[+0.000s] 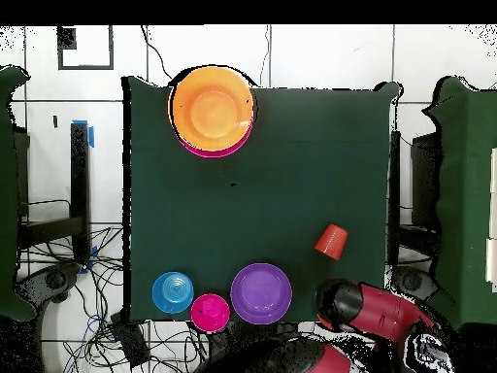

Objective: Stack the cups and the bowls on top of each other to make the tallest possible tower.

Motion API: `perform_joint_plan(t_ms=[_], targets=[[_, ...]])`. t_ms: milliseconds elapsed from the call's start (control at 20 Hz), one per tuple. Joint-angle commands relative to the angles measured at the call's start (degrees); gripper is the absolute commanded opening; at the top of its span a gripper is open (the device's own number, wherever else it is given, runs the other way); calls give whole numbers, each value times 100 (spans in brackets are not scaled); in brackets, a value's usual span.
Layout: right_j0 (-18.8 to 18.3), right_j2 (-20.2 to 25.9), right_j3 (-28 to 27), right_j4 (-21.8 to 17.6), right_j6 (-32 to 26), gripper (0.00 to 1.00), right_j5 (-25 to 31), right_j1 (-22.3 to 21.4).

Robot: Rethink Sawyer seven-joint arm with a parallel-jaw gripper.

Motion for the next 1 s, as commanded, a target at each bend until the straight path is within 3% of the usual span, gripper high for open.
perform_joint_plan(t_ms=[50,300,700,850,1000], targets=[[-77,658,576,-124,769,100,-254,153],[-219,653,586,-188,953,100,-812,630],[-170,415,74,-367,1080,100,-1782,1688],[-201,415,53,-346,997,100,-1894,1711],[-293,456,-153,-222,993,100,-2065,2024]])
